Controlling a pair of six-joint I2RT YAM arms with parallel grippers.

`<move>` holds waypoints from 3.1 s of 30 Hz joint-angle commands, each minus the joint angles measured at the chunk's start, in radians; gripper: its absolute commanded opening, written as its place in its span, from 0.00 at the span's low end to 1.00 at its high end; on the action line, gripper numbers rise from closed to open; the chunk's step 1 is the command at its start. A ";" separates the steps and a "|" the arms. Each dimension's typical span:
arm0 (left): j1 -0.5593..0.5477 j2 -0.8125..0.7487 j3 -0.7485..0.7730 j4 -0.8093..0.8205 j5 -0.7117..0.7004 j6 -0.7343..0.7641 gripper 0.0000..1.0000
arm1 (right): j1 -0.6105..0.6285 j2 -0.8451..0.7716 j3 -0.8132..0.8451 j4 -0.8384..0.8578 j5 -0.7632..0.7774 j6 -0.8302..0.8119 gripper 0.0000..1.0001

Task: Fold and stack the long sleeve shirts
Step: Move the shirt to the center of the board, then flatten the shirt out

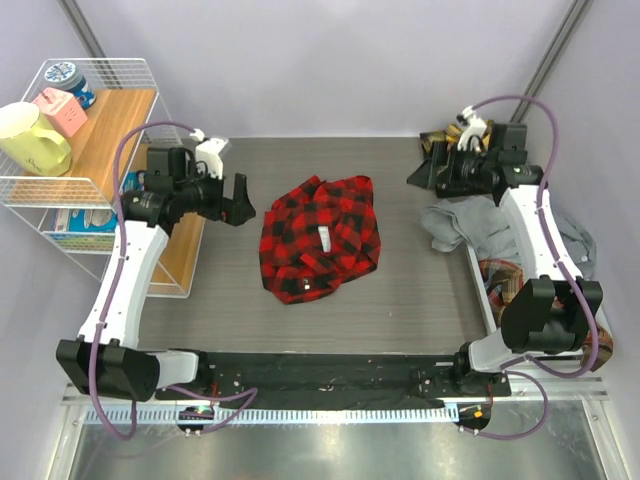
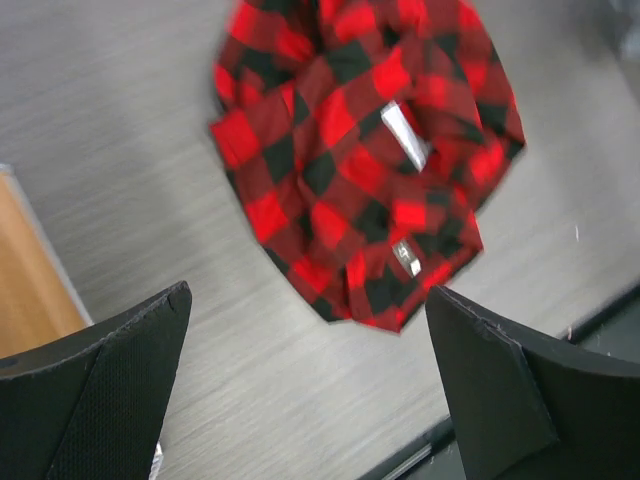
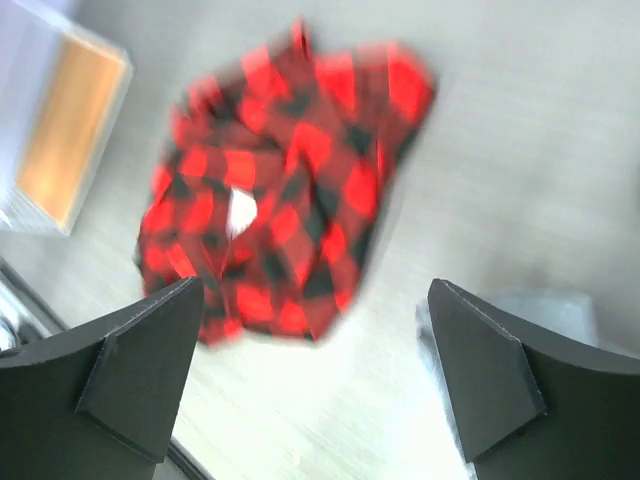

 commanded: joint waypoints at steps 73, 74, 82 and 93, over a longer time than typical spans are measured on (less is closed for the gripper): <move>-0.385 -0.115 -0.547 0.238 0.133 -0.082 0.01 | 0.622 0.321 -0.097 -0.047 0.307 -0.211 0.65; -0.385 -0.123 -0.544 0.232 0.129 -0.071 0.00 | 0.636 0.339 -0.087 -0.074 0.344 -0.228 0.61; -0.383 -0.253 -0.541 0.165 0.007 0.004 0.00 | 0.616 0.289 -0.038 -0.093 0.631 -0.378 0.01; -0.391 -0.269 -0.545 0.088 0.096 0.227 0.00 | 0.393 0.474 0.439 -0.111 0.622 -0.474 0.01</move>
